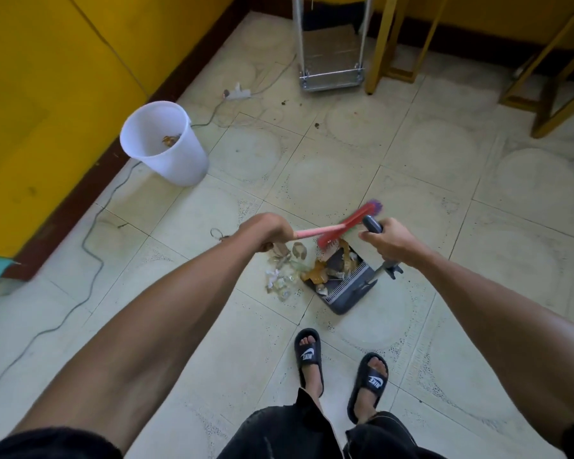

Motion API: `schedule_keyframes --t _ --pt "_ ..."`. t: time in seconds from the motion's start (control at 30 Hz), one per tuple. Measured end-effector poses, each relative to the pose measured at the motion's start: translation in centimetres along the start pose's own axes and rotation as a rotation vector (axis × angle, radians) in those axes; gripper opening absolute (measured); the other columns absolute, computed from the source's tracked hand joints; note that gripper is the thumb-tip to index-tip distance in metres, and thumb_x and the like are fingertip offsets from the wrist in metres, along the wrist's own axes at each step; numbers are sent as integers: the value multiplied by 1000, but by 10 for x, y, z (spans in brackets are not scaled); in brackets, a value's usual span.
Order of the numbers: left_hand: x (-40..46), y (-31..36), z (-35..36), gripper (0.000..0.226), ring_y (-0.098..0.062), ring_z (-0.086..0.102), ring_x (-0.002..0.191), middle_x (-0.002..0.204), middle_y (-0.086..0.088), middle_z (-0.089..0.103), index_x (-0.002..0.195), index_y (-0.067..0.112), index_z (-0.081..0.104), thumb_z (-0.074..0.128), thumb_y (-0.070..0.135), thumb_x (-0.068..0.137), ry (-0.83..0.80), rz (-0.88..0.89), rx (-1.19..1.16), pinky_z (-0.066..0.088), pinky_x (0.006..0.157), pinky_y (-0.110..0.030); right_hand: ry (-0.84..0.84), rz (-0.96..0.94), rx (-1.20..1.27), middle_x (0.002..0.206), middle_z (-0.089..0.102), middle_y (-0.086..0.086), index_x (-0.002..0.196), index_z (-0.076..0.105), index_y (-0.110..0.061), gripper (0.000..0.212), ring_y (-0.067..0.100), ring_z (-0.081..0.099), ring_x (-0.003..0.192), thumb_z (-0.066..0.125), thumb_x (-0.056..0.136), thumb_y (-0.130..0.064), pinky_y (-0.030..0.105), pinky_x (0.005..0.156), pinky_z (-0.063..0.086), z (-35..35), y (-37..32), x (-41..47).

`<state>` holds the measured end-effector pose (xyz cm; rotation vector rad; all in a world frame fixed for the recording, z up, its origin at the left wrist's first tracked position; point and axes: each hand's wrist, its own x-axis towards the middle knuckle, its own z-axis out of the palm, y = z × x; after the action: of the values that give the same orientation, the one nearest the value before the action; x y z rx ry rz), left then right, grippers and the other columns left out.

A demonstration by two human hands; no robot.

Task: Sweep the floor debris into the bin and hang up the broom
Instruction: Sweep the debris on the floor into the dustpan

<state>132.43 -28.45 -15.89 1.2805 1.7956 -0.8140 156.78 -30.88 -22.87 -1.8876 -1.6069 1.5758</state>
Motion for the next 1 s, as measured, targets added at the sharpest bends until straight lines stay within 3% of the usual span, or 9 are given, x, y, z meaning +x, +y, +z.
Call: schedule_keyframes --t 0.1,0.2,0.3,0.43,0.57,0.67,0.87,1.0 --pt "-4 -10 -6 29 -16 33 47 61 -3 41 86 8 47 38 33 98 82 -29 31 29 49 -25 -30 -30 -118 61 47 0 73 50 -15 24 9 45 46 63 92 -20 12 36 37 5 -3 1" --pt "-4 -24 -4 23 -17 40 48 64 -4 48 92 8 52 44 29 96 173 -45 88 33 47 -23 -61 -40 -247 64 49 0 74 48 -16 24 11 48 50 64 91 -25 18 41 38 8 -3 2" --pt "1 -42 4 16 -16 47 51 67 -3 53 90 10 56 48 23 94 260 -77 135 37 48 -22 -101 -51 -302 64 51 0 75 49 -17 23 10 49 49 64 90 -26 13 37 36 13 -2 3" --pt "12 -60 18 13 -18 59 71 74 -2 53 100 15 59 50 19 92 330 -99 157 46 61 -25 -131 -99 -351 54 51 -5 68 50 -17 29 4 46 39 66 89 -28 14 36 34 21 -5 7" --pt "26 -71 44 26 -19 63 85 81 -1 52 118 16 60 50 20 94 322 -131 189 47 66 -28 -152 -112 -376 55 50 -5 66 49 -19 30 6 47 43 66 89 -30 12 35 33 32 -15 19" --pt "33 -70 69 31 -18 56 79 90 -2 52 126 14 56 49 17 95 289 -148 195 46 63 -28 -119 -95 -363 61 51 -3 71 48 -21 28 7 49 48 65 89 -31 10 35 32 40 -21 30" --pt "22 -61 106 33 -13 47 58 87 -2 50 129 11 52 48 16 97 182 -132 199 43 60 -25 -70 -79 -290 63 51 1 73 49 -16 25 13 51 51 62 91 -28 25 47 46 50 -33 38" --pt "5 -56 99 35 -17 62 76 93 -4 57 129 8 51 47 17 95 116 -89 191 52 67 -27 -61 -71 -264 68 52 4 76 50 -15 22 14 52 55 61 92 -25 26 48 48 56 -38 40"
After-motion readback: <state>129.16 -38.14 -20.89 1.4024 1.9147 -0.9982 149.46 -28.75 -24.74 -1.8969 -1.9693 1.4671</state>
